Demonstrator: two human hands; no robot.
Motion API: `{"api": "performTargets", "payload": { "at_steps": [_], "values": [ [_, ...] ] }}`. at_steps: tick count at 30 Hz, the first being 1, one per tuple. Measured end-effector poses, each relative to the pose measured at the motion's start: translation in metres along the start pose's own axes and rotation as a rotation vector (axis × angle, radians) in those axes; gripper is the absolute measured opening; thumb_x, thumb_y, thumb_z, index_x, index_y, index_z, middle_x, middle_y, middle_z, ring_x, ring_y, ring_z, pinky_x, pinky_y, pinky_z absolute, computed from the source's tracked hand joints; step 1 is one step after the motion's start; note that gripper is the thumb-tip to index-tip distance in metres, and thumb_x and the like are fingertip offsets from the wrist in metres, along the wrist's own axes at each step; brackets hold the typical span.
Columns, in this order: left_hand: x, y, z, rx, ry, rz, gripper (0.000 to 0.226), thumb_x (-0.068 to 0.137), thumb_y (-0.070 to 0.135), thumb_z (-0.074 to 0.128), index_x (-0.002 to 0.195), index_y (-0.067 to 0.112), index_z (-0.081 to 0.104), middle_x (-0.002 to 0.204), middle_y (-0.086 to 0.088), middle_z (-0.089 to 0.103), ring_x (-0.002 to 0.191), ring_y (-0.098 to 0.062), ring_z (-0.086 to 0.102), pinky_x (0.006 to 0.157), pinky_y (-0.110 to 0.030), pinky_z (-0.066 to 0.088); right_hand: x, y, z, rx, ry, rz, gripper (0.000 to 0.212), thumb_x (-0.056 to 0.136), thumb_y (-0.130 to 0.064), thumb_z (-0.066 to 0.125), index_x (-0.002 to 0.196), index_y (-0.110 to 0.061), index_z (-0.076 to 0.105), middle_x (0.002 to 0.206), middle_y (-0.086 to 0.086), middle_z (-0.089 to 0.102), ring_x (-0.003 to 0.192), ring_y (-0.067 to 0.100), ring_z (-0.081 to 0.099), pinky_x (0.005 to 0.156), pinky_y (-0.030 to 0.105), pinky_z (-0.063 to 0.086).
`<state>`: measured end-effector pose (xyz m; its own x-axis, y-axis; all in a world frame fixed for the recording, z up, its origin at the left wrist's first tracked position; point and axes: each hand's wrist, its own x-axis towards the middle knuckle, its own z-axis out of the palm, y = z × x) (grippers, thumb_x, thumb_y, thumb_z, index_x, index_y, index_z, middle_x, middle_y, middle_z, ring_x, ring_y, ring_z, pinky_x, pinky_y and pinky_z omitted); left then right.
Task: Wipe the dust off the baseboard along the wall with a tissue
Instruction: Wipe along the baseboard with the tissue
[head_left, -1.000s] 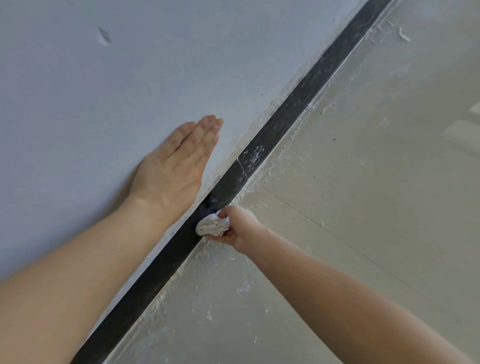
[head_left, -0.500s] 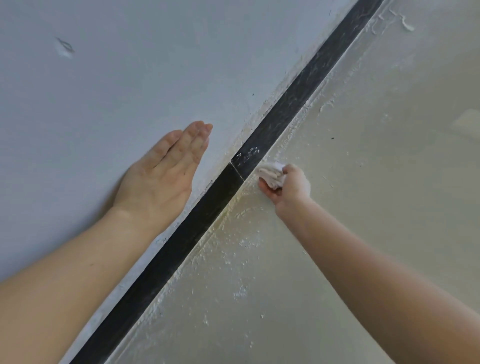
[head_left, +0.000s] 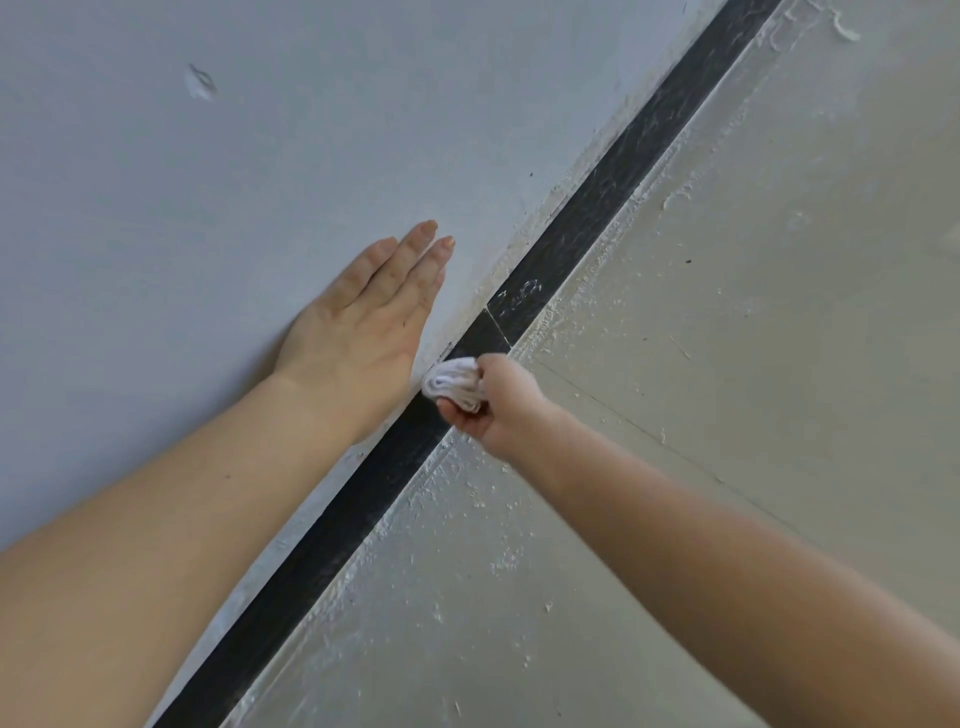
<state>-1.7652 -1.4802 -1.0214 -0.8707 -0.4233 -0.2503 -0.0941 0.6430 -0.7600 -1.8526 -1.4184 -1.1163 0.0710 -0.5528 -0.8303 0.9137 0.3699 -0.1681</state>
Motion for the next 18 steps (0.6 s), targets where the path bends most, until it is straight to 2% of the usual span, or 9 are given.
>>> {"api": "performTargets", "payload": {
  "at_steps": [3,7,8,10,12,13,16,18],
  "values": [
    [0.0,-0.002,-0.002,-0.043,-0.03,0.007,0.062,0.091,0.017,0.008,0.145,0.001,-0.018,0.152,-0.011,-0.03,0.138,-0.027,-0.031,0.103,-0.041,-0.029,0.002,-0.03,-0.007,-0.048,0.034,-0.093,0.026,0.095,-0.006,0.046,0.119,-0.001,0.057,0.117,0.019,0.061,0.067,0.019,0.06,0.051,0.021,0.055],
    [0.001,-0.003,-0.007,-0.064,-0.075,0.019,0.063,0.092,0.017,0.009,0.143,0.001,-0.024,0.15,-0.009,-0.035,0.136,-0.026,-0.035,0.102,-0.039,-0.031,0.002,-0.074,-0.022,0.06,0.052,-0.276,0.025,0.097,-0.006,0.043,0.118,0.0,0.055,0.118,0.02,0.059,0.072,0.021,0.06,0.053,0.021,0.056],
    [0.002,-0.003,-0.007,-0.075,-0.072,0.019,0.063,0.093,0.017,0.011,0.142,0.001,-0.025,0.149,-0.01,-0.036,0.135,-0.026,-0.036,0.103,-0.039,-0.031,0.003,-0.084,-0.028,0.128,0.063,-0.329,0.023,0.096,-0.005,0.044,0.114,0.002,0.056,0.116,0.021,0.06,0.074,0.022,0.061,0.054,0.024,0.058],
    [0.001,-0.003,-0.003,-0.088,-0.051,0.02,0.063,0.094,0.017,0.013,0.142,0.0,-0.025,0.148,-0.011,-0.037,0.134,-0.027,-0.038,0.107,-0.04,-0.027,0.002,-0.096,-0.038,0.26,0.071,-0.402,0.017,0.095,-0.004,0.046,0.107,0.001,0.056,0.104,0.019,0.061,0.077,0.024,0.062,0.067,0.03,0.059],
    [0.0,-0.002,-0.002,-0.093,-0.027,0.031,0.065,0.094,0.018,0.013,0.141,-0.001,-0.026,0.147,-0.012,-0.039,0.133,-0.028,-0.039,0.111,-0.041,-0.023,0.001,-0.092,-0.047,0.281,0.12,-0.383,0.015,0.097,-0.009,0.046,0.111,-0.006,0.052,0.093,0.016,0.057,0.075,0.025,0.061,0.074,0.033,0.058],
    [-0.001,-0.001,-0.001,-0.094,-0.016,0.035,0.065,0.093,0.018,0.013,0.141,-0.001,-0.026,0.147,-0.012,-0.039,0.133,-0.029,-0.039,0.112,-0.041,-0.022,0.002,-0.083,-0.049,0.23,0.131,-0.342,0.016,0.097,-0.012,0.046,0.112,-0.008,0.05,0.093,0.015,0.056,0.075,0.025,0.061,0.072,0.033,0.058],
    [-0.001,0.001,-0.001,-0.099,0.02,0.031,0.063,0.091,0.014,0.01,0.141,0.0,-0.025,0.148,-0.011,-0.036,0.134,-0.028,-0.038,0.109,-0.04,-0.025,0.003,-0.047,-0.042,-0.05,0.013,-0.181,0.025,0.097,-0.017,0.045,0.118,-0.005,0.052,0.095,0.017,0.058,0.068,0.024,0.06,0.056,0.031,0.056],
    [-0.001,0.001,0.001,-0.106,0.078,0.018,0.063,0.09,0.012,0.012,0.144,0.0,-0.016,0.152,-0.01,-0.028,0.138,-0.027,-0.032,0.111,-0.039,-0.023,0.007,-0.04,-0.026,-0.165,-0.036,-0.148,0.029,0.097,-0.015,0.045,0.121,-0.002,0.052,0.099,0.018,0.06,0.067,0.023,0.061,0.05,0.027,0.056]
  ]
}}
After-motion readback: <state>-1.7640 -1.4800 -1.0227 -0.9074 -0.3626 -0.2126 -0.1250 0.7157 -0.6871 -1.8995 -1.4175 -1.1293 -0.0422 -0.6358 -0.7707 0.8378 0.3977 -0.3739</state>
